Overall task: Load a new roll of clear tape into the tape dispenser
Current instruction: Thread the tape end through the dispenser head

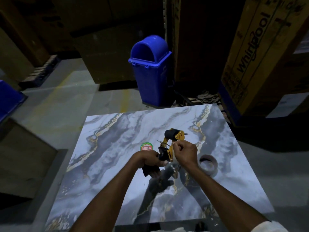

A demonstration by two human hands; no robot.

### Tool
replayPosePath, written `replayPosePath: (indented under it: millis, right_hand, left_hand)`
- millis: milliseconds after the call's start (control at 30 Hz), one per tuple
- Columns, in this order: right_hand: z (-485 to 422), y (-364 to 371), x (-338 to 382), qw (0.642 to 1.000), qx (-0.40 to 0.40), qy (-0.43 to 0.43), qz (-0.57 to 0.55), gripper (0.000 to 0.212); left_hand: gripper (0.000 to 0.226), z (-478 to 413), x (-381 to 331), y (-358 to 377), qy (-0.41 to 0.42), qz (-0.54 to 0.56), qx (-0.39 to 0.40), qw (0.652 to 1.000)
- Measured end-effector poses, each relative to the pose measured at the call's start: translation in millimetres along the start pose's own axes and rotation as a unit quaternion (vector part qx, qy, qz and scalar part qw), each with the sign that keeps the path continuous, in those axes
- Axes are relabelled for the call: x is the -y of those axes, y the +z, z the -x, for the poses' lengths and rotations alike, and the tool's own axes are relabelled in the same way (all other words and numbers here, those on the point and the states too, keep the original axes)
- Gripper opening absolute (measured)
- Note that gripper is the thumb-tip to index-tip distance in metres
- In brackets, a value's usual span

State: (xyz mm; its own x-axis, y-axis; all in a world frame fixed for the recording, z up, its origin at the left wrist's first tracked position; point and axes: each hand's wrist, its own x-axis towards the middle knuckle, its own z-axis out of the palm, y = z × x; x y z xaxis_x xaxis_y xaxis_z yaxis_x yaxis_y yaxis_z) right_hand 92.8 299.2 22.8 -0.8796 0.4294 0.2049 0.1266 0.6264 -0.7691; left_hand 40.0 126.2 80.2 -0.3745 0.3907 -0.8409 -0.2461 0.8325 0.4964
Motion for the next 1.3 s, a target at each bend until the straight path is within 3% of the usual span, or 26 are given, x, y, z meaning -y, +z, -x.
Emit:
replayPosePath:
  millis: [67,200,467,600,733,1033,1300]
  right_hand:
    - [-1,-1,0,1.0,-0.01,0.0,0.012,0.044]
    - [2,1,-5,1.0,-0.022,-0.01,0.012,0.039]
    - [5,1,5,0.997,-0.06,-0.027,-0.048,0.034]
    - [1,-1,29,0.995,-0.058,-0.064,-0.042,0.02]
    - [0,1,35,0.996,-0.065,-0.026,-0.053,0.027]
    - [18,5,57,0.993,-0.064,-0.098,-0.021,0.014]
    - [16,-12,71,0.987,-0.081,-0.132,-0.032,0.011]
  left_hand:
    - [0.034,-3,-1,12,0.014,0.021,-0.049,0.999]
    - [0.03,-2,-6,36,0.021,-0.068,-0.196,0.978]
    - [0.034,-17,-1,48,-0.012,-0.155,-0.326,0.933]
    - [0.037,-21,5,50,-0.015,-0.143,-0.334,0.931]
    - [0.032,-25,11,47,0.003,-0.144,-0.355,0.924]
    - [0.031,-34,16,52,0.063,-0.113,-0.429,0.894]
    - [0.027,-42,15,54,0.031,-0.045,-0.439,0.897]
